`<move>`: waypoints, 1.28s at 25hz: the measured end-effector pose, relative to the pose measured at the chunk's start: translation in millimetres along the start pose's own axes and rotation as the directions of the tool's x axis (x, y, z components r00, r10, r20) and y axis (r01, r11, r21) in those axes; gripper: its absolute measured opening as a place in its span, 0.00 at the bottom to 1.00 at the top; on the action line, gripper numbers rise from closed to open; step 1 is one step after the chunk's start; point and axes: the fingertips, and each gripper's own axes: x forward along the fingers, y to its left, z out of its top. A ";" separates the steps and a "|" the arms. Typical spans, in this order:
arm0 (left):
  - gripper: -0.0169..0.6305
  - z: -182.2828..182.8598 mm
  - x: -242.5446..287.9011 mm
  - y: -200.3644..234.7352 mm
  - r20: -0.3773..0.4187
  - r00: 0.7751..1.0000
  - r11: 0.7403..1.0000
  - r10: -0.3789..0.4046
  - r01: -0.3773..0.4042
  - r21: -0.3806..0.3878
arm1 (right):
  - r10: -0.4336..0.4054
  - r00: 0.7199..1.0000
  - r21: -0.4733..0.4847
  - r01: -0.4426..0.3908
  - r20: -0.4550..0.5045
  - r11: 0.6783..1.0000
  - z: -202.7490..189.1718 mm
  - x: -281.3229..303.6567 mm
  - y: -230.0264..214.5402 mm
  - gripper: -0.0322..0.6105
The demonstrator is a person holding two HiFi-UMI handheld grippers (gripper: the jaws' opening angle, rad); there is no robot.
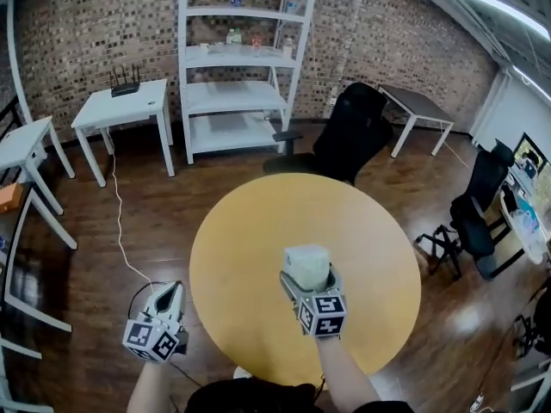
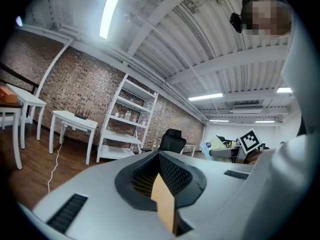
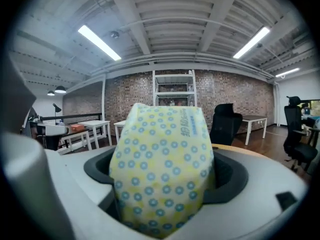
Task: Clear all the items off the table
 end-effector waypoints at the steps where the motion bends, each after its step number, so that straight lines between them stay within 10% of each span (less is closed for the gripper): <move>1: 0.01 -1.1 -4.4 5.5 -0.003 1.000 1.000 0.020 -0.020 0.000 | 0.019 1.000 -0.004 -0.019 -0.018 1.000 -5.9 9.9 9.0 0.83; 11: 0.01 -37.7 -34.5 25.9 -0.101 0.984 0.987 0.145 -0.151 -0.055 | 0.146 0.955 -0.021 -0.156 -0.259 0.988 -85.0 68.5 61.0 0.84; 21: 0.01 -92.7 -64.3 33.6 -0.225 0.940 0.950 0.254 -0.287 -0.123 | 0.198 0.804 -0.013 -0.248 -0.561 0.969 -198.0 84.4 83.1 0.84; 28: 0.01 -117.3 -74.9 26.8 -0.259 0.922 0.927 0.288 -0.336 -0.166 | 0.160 0.759 -0.068 -0.260 -0.631 0.963 -217.4 100.0 85.9 0.86; 32: 0.01 -127.9 -81.5 20.1 -0.281 0.920 0.924 0.272 -0.331 -0.190 | 0.142 0.783 -0.089 -0.245 -0.606 0.966 -217.5 101.2 87.3 0.88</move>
